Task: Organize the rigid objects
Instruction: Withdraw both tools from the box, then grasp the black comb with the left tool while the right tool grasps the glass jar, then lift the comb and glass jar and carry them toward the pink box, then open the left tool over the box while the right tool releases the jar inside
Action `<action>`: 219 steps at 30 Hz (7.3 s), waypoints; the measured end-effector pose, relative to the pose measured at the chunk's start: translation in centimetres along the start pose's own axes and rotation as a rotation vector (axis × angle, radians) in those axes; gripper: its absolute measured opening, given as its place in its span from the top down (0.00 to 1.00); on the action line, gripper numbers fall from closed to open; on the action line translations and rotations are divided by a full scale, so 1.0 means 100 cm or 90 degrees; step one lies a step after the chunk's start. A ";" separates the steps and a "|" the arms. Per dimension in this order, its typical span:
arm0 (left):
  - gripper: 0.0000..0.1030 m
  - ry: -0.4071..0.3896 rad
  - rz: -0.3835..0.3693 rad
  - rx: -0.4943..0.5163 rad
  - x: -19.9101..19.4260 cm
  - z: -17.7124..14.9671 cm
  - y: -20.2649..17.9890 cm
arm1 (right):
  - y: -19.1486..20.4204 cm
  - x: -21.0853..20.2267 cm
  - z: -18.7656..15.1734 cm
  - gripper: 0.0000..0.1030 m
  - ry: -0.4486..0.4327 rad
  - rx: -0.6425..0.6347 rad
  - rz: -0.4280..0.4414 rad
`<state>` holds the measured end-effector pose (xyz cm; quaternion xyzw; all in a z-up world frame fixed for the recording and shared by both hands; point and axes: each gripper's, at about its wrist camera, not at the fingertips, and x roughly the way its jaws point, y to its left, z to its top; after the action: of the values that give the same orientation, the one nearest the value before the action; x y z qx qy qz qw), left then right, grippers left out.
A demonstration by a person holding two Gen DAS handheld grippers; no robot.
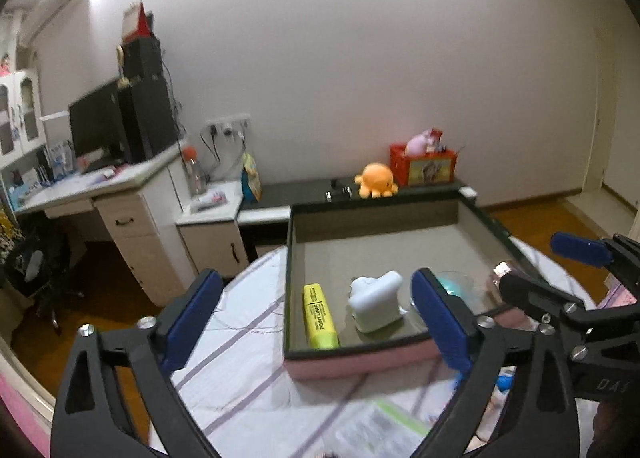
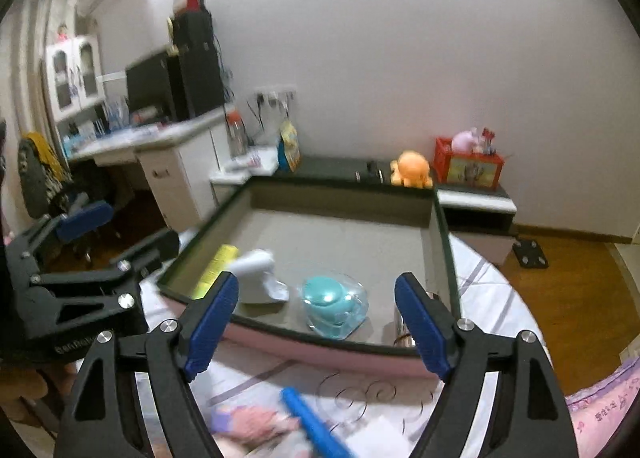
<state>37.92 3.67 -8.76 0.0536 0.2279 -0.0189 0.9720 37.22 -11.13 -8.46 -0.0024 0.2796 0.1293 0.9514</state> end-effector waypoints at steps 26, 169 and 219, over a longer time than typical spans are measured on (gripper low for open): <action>0.00 -0.208 0.072 -0.001 -0.258 -0.046 -0.025 | 0.050 -0.240 -0.068 0.19 -0.232 0.005 -0.031; 0.81 -0.108 -0.027 -0.028 -0.165 -0.035 -0.048 | 0.046 -0.160 -0.050 0.46 -0.185 -0.012 -0.049; 0.09 0.183 0.035 0.001 0.129 0.012 -0.023 | -0.028 0.098 0.014 0.22 0.096 -0.016 -0.111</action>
<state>49.82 1.12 -13.64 0.0628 0.3630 0.0153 0.9295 46.60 -11.38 -12.66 -0.0485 0.3474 0.0493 0.9352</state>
